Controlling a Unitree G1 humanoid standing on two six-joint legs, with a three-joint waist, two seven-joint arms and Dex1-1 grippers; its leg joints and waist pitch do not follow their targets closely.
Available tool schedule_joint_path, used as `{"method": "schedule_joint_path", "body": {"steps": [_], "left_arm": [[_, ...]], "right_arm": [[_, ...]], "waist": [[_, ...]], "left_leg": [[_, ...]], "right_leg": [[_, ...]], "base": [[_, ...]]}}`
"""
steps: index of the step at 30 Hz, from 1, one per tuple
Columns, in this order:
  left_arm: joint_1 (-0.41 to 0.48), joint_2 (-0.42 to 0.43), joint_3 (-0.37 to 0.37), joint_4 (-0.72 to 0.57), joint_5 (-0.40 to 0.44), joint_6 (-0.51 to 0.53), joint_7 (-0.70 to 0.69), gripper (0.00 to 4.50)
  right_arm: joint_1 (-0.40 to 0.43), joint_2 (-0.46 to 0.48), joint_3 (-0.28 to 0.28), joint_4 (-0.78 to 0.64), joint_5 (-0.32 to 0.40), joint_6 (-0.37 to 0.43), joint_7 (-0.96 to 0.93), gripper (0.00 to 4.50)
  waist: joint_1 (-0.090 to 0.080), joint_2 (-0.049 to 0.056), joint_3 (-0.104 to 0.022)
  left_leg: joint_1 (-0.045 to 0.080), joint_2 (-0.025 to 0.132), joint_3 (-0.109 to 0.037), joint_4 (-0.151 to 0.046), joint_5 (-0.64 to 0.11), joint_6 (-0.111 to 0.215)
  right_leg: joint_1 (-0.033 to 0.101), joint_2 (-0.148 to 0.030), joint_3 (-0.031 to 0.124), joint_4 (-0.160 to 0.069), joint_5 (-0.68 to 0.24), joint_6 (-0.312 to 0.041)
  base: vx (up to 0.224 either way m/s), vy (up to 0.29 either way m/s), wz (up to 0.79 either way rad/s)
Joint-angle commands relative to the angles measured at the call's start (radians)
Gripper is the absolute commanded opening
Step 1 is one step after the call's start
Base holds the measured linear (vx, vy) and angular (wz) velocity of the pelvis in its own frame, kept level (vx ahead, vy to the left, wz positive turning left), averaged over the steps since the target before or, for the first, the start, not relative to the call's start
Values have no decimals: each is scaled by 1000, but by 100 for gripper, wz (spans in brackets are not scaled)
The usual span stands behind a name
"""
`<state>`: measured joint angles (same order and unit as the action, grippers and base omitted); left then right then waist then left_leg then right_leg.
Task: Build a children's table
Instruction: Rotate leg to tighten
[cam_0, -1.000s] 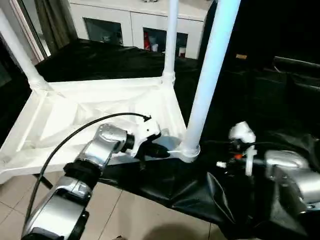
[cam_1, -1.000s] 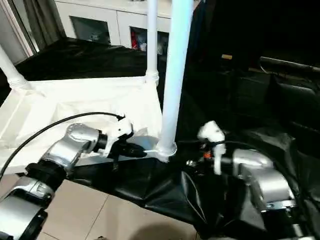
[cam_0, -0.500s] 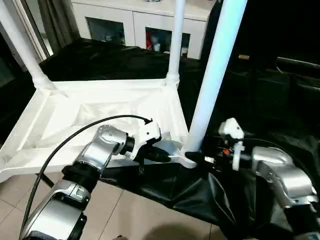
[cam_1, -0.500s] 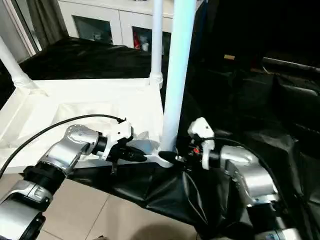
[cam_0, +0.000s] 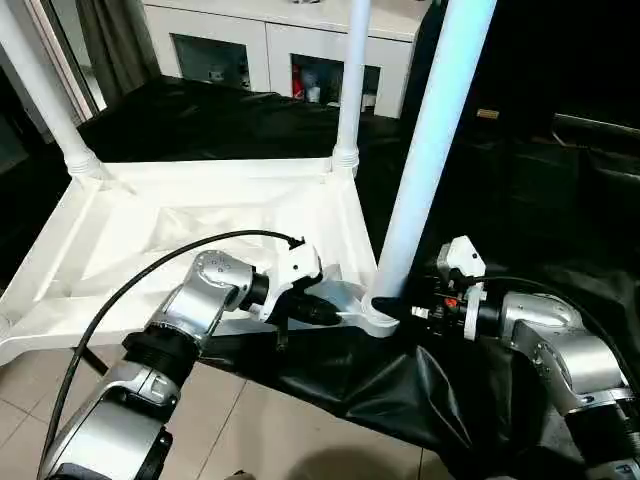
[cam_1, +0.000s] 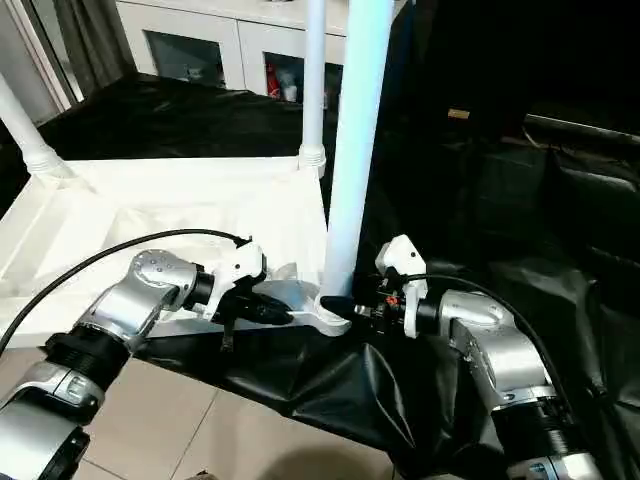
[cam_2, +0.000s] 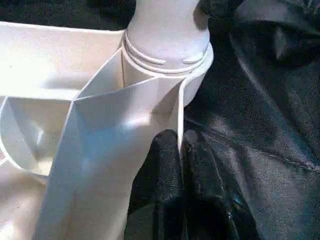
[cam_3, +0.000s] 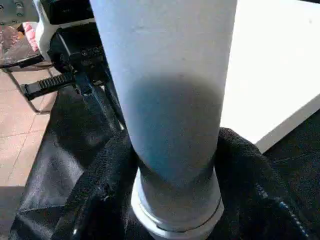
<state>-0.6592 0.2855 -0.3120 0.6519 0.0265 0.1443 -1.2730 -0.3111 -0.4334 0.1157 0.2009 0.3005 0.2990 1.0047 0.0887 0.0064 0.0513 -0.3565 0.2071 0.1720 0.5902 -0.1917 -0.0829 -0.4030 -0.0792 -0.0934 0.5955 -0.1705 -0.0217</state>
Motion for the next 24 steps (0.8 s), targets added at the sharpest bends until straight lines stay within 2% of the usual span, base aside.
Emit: {"method": "schedule_joint_path", "body": {"steps": [1, 2, 3, 4, 5, 6, 7, 9, 11, 16, 17, 18, 19, 21, 22, 24], "left_arm": [[-13, -23, 10, -2, -9, 3, 50, 0], [-25, -37, 18, 24, 4, 1, 104, 0], [-56, -75, 39, 86, 25, -6, 223, 0], [-68, -87, 45, 109, 31, -7, 264, 0], [-112, -131, 64, 184, 49, -9, 403, 0], [-129, -149, 72, 212, 55, -8, 457, 0], [-153, -172, 81, 248, 61, -5, 526, 0], [-194, -219, 94, 301, 70, 4, 654, 0], [-213, -247, 94, 326, 75, 1, 707, 0], [-226, -273, 81, 350, 84, -20, 701, 0], [-230, -274, 74, 358, 90, -33, 687, 0], [-231, -271, 70, 362, 93, -41, 671, 0], [-230, -267, 68, 362, 92, -48, 651, 0], [-228, -254, 59, 369, 89, -61, 604, 0], [-223, -242, 49, 369, 88, -71, 569, 0], [-210, -226, 45, 353, 81, -68, 523, 0]], "right_arm": [[14, 41, -28, 27, -17, -15, -92, 201], [17, 65, -43, 46, -30, -27, -151, 201], [21, 116, -78, 87, -52, -46, -277, 198], [23, 133, -86, 98, -59, -49, -319, 196], [29, 196, -116, 128, -85, -55, -470, 196], [31, 221, -125, 137, -96, -51, -530, 195], [33, 253, -136, 147, -110, -45, -608, 195], [26, 327, -148, 159, -146, -47, -764, 194], [12, 380, -148, 166, -171, -55, -854, 194], [-20, 418, -106, 176, -206, -91, -854, 194], [-25, 413, -90, 174, -209, -108, -819, 194], [-26, 402, -81, 168, -208, -125, -786, 194], [-25, 388, -79, 159, -195, -138, -743, 228], [-20, 363, -92, 130, -153, -150, -674, 263], [-19, 344, -108, 112, -121, -138, -643, 263], [-19, 317, -122, 100, -90, -105, -598, 284]], "waist": [[-1, -13, -70], [-2, -14, -69], [-6, -19, -66], [-6, -16, -66], [-7, -17, -65], [-7, -15, -64], [-9, -17, -65], [-8, -19, -65], [-7, -21, -67], [-5, -19, -67], [-5, 0, -65], [-8, -5, -66], [-8, -13, -67], [-5, -13, -67], [-4, -18, -68], [-6, -20, -67]], "left_leg": [[0, 25, 0, -61, -106, 79], [1, 24, 1, -62, -112, 76], [2, 20, 3, -62, -130, 61], [4, 19, 3, -62, -142, 53], [6, 18, 2, -64, -153, 40], [9, 18, 2, -65, -158, 30], [9, 18, -1, -67, -165, 19], [9, 16, 0, -68, -158, 16], [4, 13, -2, -68, -149, 25], [5, 12, 0, -67, -145, 47], [6, 13, -2, -69, -154, 47], [6, 14, -1, -69, -161, 47], [6, 14, -1, -69, -168, 48], [5, 13, 0, -67, -168, 62], [2, 13, 0, -66, -154, 71], [-4, 12, -1, -66, -140, 85]], "right_leg": [[61, -69, 54, -60, -172, -211], [61, -68, 52, -63, -185, -209], [57, -66, 51, -70, -232, -194], [55, -67, 50, -72, -258, -188], [56, -66, 49, -79, -303, -168], [51, -64, 50, -82, -314, -161], [54, -65, 50, -81, -325, -149], [51, -65, 54, -81, -304, -145], [59, -67, 53, -80, -294, -142], [58, -66, 54, -80, -269, -141], [56, -66, 53, -81, -270, -144], [58, -64, 53, -84, -266, -141], [60, -64, 53, -82, -255, -145], [63, -65, 53, -82, -248, -151], [65, -66, 54, -78, -232, -156], [71, -65, 52, -75, -224, -154]], "base": [[0, 0, 0], [0, 0, 0], [0, 0, 0], [0, 0, 0], [0, 0, 0], [0, 0, 0], [0, 0, 0], [0, 0, 0], [0, 0, 0], [0, 0, 0], [0, 0, 0], [0, 0, 0], [0, 0, 0], [0, 0, 0], [0, 0, 0], [0, 0, 0]]}}
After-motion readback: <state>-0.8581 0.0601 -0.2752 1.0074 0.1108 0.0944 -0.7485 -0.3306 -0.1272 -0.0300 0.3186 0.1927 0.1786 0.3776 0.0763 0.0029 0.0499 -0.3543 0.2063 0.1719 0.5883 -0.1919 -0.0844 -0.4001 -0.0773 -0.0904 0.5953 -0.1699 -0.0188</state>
